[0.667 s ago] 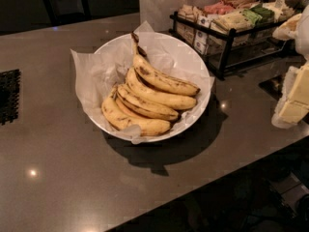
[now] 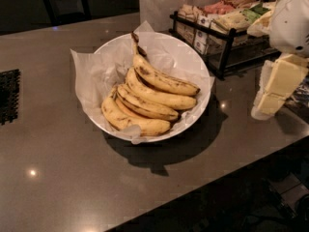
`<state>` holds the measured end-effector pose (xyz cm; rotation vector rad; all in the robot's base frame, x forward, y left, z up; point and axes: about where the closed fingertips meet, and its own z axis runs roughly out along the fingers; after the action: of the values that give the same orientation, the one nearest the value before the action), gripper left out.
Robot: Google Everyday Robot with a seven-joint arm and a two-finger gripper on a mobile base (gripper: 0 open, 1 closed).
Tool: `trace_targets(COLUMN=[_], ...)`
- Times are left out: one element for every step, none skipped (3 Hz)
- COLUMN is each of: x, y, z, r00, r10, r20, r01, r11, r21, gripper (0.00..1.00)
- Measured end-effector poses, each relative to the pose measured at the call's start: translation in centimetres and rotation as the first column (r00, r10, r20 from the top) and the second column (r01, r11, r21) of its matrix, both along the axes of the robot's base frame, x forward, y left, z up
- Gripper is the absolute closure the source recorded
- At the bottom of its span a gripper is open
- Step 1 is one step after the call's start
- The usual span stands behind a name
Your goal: Pick banana from white bowl
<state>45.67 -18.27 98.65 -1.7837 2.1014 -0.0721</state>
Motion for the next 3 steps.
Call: trace_targets(x=[1.7,3.3,4.7], y=[3.8,7.0,9.3], z=[-0.8,-1.5,-2.9], r00=[0.9934,0.9815,0.9726], r10=[0.113,0.188,0.22], r20=[-0.021,-0.034,-0.076], r01=[-0.112,-0.187,-0.219], r11=[0.993,0.982,0.976], r21=[0.026,0.039,0.015], gripper=[0.0,0.0,0.0])
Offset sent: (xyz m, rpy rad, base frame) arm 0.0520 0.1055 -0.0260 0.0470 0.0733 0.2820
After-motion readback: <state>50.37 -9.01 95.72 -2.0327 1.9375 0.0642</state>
